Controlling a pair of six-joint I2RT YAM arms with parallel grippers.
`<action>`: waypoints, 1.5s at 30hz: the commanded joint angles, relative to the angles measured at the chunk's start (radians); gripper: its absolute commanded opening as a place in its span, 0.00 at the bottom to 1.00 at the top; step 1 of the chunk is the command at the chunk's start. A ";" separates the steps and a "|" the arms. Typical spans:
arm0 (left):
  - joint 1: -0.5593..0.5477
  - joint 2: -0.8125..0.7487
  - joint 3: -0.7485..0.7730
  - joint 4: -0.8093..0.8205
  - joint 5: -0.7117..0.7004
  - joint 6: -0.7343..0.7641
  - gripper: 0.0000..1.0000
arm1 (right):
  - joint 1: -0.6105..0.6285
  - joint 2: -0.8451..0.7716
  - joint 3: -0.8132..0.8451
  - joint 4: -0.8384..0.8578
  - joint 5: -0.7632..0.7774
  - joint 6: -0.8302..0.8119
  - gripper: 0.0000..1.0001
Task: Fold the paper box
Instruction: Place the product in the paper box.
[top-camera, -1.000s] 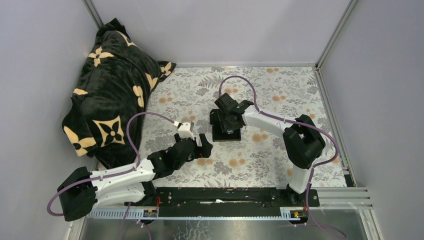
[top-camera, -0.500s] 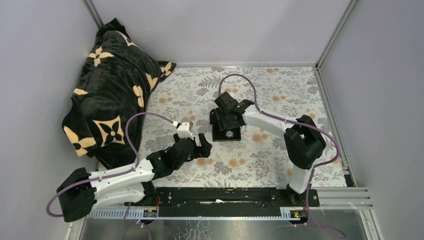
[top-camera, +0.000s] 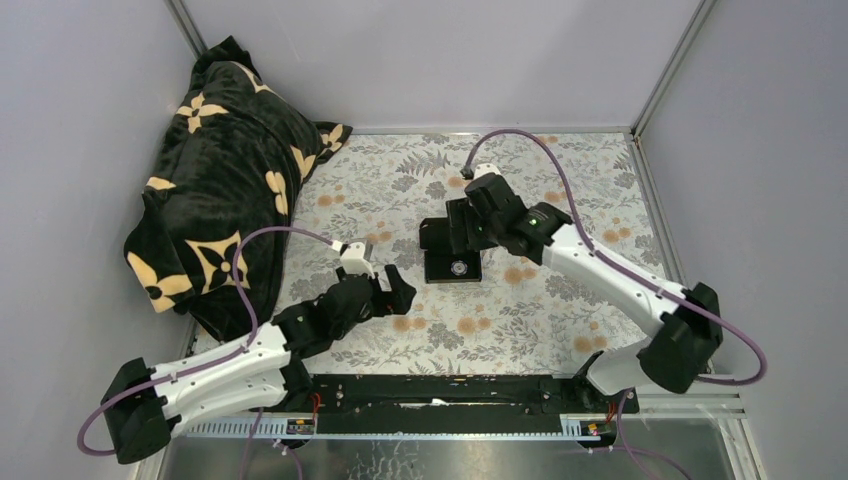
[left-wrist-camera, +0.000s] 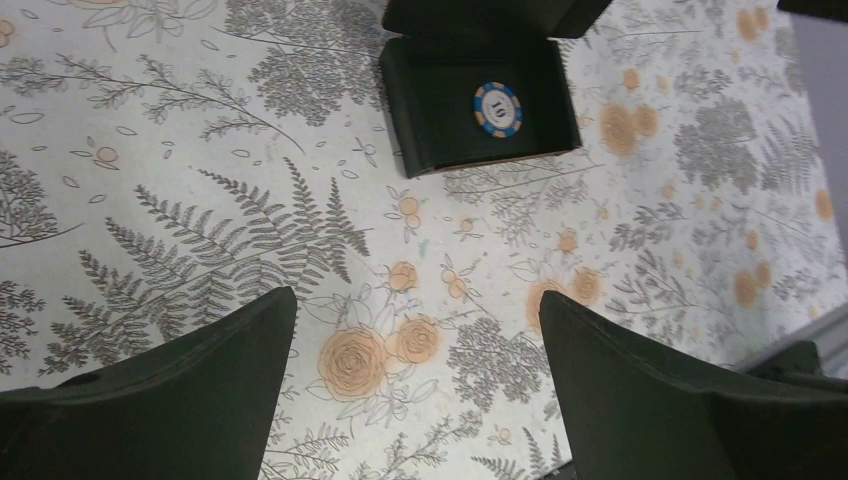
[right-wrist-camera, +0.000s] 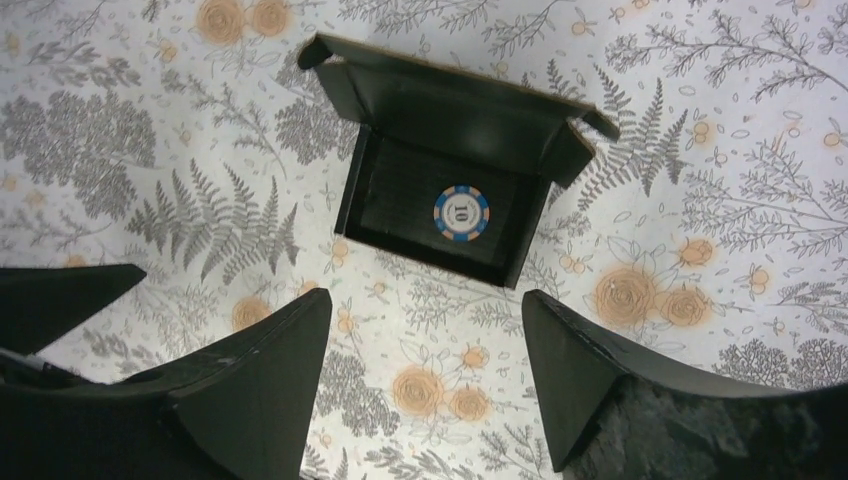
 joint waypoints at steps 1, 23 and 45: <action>0.006 -0.074 0.004 -0.046 0.072 -0.009 0.99 | 0.008 -0.115 -0.050 -0.023 -0.092 -0.007 0.79; 0.007 -0.039 0.234 -0.212 0.037 0.157 0.98 | 0.007 -0.288 -0.181 -0.035 -0.090 -0.111 0.84; 0.258 0.350 0.401 0.084 0.182 0.434 0.68 | -0.268 0.012 -0.140 0.176 -0.234 -0.400 0.59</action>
